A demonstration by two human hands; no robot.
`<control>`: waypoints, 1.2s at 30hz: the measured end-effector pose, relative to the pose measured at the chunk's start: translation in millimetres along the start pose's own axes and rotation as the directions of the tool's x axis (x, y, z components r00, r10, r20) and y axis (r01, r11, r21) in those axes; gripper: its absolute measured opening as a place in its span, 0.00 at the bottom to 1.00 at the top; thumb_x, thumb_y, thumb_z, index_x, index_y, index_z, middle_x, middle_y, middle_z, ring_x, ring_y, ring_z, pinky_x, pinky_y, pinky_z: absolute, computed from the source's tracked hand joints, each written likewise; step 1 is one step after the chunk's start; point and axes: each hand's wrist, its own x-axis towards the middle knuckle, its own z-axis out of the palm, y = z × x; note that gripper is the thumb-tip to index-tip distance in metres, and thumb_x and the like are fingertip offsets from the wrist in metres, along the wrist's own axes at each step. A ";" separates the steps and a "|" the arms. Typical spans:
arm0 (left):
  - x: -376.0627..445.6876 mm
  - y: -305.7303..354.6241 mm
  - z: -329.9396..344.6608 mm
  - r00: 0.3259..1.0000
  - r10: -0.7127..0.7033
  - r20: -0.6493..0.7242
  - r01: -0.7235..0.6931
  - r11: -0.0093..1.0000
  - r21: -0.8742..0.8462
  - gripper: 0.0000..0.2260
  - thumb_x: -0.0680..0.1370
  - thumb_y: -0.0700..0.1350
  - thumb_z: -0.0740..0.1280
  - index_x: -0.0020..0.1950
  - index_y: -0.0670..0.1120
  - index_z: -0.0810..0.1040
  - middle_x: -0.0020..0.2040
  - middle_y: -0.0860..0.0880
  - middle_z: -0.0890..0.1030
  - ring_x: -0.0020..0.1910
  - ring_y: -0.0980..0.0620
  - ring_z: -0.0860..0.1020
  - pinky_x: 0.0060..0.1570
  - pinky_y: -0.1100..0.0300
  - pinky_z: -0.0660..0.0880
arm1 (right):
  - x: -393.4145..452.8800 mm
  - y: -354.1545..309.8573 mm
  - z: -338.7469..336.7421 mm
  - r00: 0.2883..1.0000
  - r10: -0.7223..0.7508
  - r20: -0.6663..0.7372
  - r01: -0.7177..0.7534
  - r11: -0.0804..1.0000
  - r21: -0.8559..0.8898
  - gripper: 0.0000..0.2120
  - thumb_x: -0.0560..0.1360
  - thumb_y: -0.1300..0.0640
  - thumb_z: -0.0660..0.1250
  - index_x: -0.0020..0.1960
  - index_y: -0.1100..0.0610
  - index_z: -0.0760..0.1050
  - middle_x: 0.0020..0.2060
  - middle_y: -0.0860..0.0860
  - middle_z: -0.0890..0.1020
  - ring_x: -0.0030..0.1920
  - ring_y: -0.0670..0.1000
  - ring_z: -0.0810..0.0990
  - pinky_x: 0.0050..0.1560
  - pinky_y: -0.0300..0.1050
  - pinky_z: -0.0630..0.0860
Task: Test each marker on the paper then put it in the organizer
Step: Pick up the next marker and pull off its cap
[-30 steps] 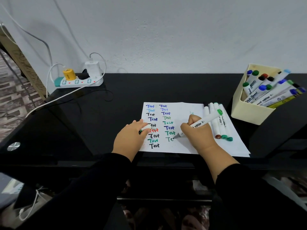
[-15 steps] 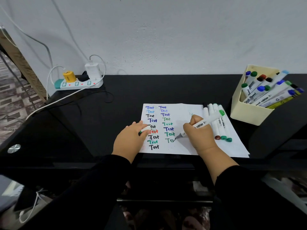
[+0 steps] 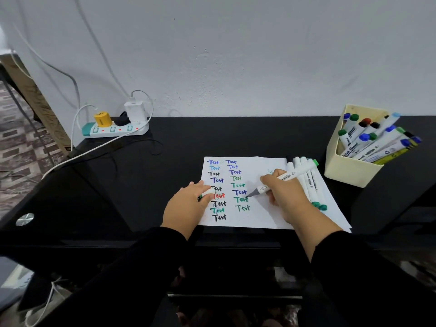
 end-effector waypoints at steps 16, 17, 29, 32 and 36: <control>-26.0 43.6 -40.0 0.999 0.007 0.035 0.020 0.698 -0.715 0.11 0.72 0.43 0.73 0.47 0.59 0.80 0.48 0.45 0.84 0.50 0.47 0.82 0.56 0.51 0.77 | -18.4 -44.2 34.4 0.988 -0.105 0.115 0.085 0.982 0.172 0.21 0.77 0.63 0.63 0.29 0.55 0.60 0.20 0.48 0.69 0.19 0.43 0.62 0.22 0.34 0.60; -26.7 44.7 -40.4 0.999 0.014 0.043 0.022 0.689 -0.724 0.11 0.72 0.42 0.73 0.47 0.59 0.80 0.48 0.45 0.84 0.50 0.47 0.81 0.56 0.51 0.77 | -20.2 -43.8 36.1 0.986 -0.104 0.130 0.084 0.985 0.152 0.20 0.77 0.62 0.64 0.29 0.55 0.61 0.21 0.49 0.70 0.19 0.43 0.63 0.22 0.34 0.61; -17.5 50.9 -46.6 0.993 -0.013 0.116 0.099 0.613 -0.784 0.02 0.74 0.44 0.70 0.45 0.48 0.82 0.38 0.52 0.84 0.38 0.58 0.81 0.43 0.66 0.78 | -22.1 -47.5 39.4 0.976 -0.117 0.183 0.092 0.985 0.144 0.17 0.79 0.58 0.60 0.32 0.56 0.62 0.19 0.49 0.67 0.20 0.45 0.62 0.24 0.37 0.61; -14.6 56.4 -49.2 0.996 -0.009 0.090 0.075 0.643 -0.762 0.03 0.75 0.44 0.70 0.42 0.50 0.82 0.38 0.52 0.84 0.39 0.58 0.81 0.45 0.66 0.77 | -19.5 -49.6 43.7 0.986 -0.103 0.129 0.077 0.979 0.188 0.17 0.78 0.63 0.58 0.32 0.55 0.60 0.21 0.49 0.65 0.21 0.45 0.61 0.24 0.37 0.60; -11.8 61.0 -50.1 0.996 -0.044 0.079 0.088 0.651 -0.754 0.04 0.75 0.43 0.70 0.42 0.51 0.82 0.38 0.52 0.83 0.41 0.56 0.81 0.46 0.65 0.77 | -16.2 -50.9 45.8 0.991 -0.079 0.108 0.058 0.981 0.185 0.16 0.77 0.64 0.57 0.32 0.55 0.59 0.24 0.52 0.64 0.21 0.46 0.59 0.23 0.37 0.58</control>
